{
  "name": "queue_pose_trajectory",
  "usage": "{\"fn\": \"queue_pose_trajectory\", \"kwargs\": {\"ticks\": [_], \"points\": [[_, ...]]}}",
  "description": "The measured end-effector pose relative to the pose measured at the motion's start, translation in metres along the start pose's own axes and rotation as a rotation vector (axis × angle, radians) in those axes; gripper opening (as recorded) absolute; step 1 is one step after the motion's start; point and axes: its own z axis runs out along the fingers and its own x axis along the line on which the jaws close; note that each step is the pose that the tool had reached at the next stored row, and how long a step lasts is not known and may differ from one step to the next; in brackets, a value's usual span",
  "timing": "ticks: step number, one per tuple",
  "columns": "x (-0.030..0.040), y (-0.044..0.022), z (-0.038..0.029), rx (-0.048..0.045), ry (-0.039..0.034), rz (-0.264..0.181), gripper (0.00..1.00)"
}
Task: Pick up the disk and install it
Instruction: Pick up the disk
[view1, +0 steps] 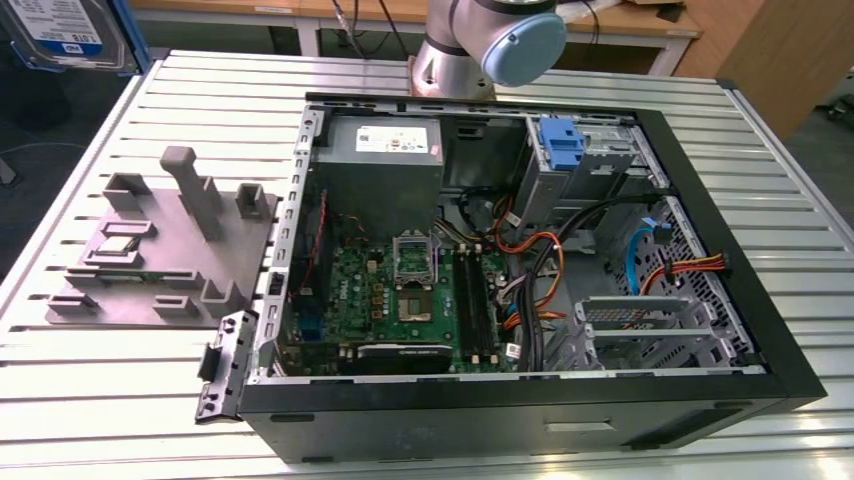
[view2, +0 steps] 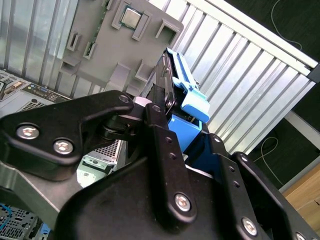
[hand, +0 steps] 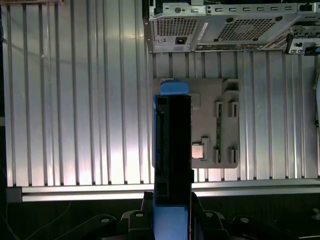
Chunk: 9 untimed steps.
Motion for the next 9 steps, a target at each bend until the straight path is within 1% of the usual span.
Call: {"fn": "queue_pose_trajectory", "kwargs": {"ticks": [9], "points": [[0.0001, 0.0018, 0.0, 0.0, 0.0, 0.0, 0.36]]}}
